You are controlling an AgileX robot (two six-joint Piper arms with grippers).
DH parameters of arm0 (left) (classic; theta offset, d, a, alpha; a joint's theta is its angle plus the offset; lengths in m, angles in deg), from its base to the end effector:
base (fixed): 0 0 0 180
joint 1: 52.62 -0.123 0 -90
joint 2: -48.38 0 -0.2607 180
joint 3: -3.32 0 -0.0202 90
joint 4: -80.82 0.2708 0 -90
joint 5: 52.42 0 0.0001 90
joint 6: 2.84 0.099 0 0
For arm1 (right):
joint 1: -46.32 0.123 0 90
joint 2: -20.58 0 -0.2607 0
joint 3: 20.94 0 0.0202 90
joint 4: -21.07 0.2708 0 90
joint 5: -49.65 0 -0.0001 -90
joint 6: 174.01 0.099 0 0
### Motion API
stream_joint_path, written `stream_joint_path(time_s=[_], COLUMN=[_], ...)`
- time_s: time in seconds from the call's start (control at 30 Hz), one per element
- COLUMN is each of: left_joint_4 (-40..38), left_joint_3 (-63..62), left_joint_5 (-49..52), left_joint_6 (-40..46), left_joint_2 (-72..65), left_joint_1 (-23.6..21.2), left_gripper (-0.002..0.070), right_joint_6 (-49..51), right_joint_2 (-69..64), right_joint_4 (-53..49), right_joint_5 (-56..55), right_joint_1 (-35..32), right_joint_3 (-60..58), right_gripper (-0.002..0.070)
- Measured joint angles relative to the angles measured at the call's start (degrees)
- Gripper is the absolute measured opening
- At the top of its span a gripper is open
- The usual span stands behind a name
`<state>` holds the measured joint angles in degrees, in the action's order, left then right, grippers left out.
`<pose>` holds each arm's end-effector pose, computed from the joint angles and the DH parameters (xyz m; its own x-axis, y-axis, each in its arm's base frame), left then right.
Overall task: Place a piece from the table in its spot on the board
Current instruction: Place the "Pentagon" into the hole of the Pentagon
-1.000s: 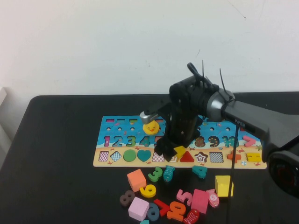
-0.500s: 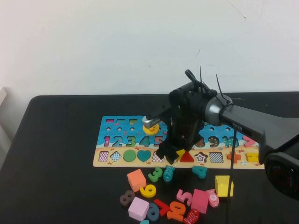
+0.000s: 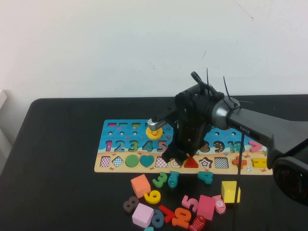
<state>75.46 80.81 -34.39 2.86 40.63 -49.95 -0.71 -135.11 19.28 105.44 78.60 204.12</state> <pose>0.1059 -0.0078 0.1781 -0.2272 0.0211 -0.9736 0.0771 0.9970 0.0036 0.4421 0.2762 0.0576 -0.7434 -0.6282 -0.2295 -0.6342 0.7711 -0.0564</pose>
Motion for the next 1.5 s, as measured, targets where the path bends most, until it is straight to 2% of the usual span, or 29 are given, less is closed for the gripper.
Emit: stream_joint_path(time_s=[0.23, 0.5, 1.5], left_joint_4=[0.0, 0.0, 0.0], left_joint_3=[0.0, 0.0, 0.0], left_joint_5=[0.0, 0.0, 0.0], left_joint_6=[0.0, 0.0, 0.0], left_joint_2=[0.0, 0.0, 0.0], left_joint_1=[0.0, 0.0, 0.0], left_gripper=[-0.0001, -0.0001, -0.0002], right_joint_6=[0.02, -3.61, -1.2], right_joint_2=[0.0, 0.11, -0.62], right_joint_4=[0.49, 9.02, 5.1], right_joint_5=[1.37, 5.58, 5.81], right_joint_1=[0.0, 0.38, 0.75], right_joint_3=[1.87, 3.74, 3.83], right_gripper=[0.0361, 0.0358, 0.0358])
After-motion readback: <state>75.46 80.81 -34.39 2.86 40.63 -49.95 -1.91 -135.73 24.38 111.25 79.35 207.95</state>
